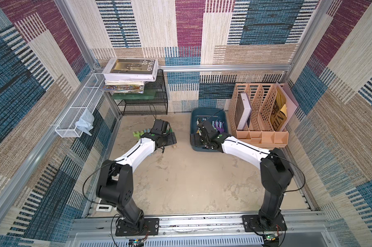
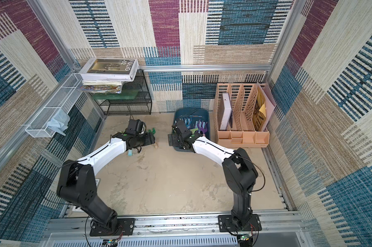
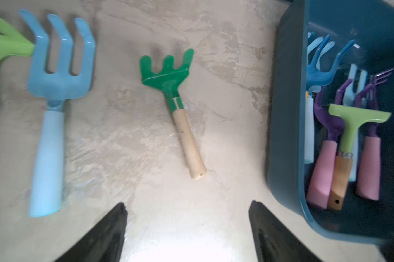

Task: Take the hand rake out of the storage box
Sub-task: Place the rake at the center of the board.

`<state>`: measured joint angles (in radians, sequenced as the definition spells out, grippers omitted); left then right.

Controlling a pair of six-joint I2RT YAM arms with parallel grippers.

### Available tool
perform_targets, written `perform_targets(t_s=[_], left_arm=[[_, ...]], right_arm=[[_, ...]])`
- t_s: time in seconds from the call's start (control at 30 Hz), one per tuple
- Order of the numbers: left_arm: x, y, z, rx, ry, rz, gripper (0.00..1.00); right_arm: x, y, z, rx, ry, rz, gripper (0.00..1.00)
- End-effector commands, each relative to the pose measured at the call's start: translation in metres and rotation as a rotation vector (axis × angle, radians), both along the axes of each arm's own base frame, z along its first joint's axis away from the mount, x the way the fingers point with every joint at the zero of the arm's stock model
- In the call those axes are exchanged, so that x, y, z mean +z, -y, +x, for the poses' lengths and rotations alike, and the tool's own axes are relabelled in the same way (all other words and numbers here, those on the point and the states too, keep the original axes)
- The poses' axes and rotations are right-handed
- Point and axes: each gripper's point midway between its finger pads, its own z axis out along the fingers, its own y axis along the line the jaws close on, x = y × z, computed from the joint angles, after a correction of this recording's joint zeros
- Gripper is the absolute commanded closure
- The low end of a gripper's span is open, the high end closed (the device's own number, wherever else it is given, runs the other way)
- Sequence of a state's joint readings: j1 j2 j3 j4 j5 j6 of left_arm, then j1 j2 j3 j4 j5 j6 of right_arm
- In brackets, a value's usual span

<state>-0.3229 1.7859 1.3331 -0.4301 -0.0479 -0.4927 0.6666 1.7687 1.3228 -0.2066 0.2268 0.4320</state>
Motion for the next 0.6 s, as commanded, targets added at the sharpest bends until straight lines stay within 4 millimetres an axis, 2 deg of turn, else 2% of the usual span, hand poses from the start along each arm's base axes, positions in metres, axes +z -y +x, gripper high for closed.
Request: perform_targets(t_s=[0.0, 0.1, 0.2, 0.3, 0.47, 0.57], left_arm=[[-0.024, 0.002, 0.004, 0.031, -0.09, 0.083, 0.14], [-0.047, 0.014, 0.013, 0.015, -0.153, 0.124, 0.25], [-0.07, 0.01, 0.014, 0.041, -0.216, 0.181, 0.33], [-0.084, 0.005, 0.015, 0.055, -0.24, 0.218, 0.35], [-0.093, 0.0, 0.018, 0.044, -0.261, 0.245, 0.53], [-0.093, -0.01, 0.017, 0.048, -0.27, 0.259, 0.63]], right_arm=[[0.002, 0.042, 0.009, -0.069, 0.029, 0.027, 0.04], [-0.003, 0.081, 0.007, -0.131, 0.026, 0.017, 0.04], [0.004, 0.102, 0.004, -0.156, 0.05, 0.033, 0.04], [0.007, 0.111, 0.002, -0.163, 0.063, 0.05, 0.04], [0.001, 0.113, 0.002, -0.158, 0.052, 0.049, 0.04], [-0.003, 0.112, 0.004, -0.153, 0.043, 0.052, 0.04]])
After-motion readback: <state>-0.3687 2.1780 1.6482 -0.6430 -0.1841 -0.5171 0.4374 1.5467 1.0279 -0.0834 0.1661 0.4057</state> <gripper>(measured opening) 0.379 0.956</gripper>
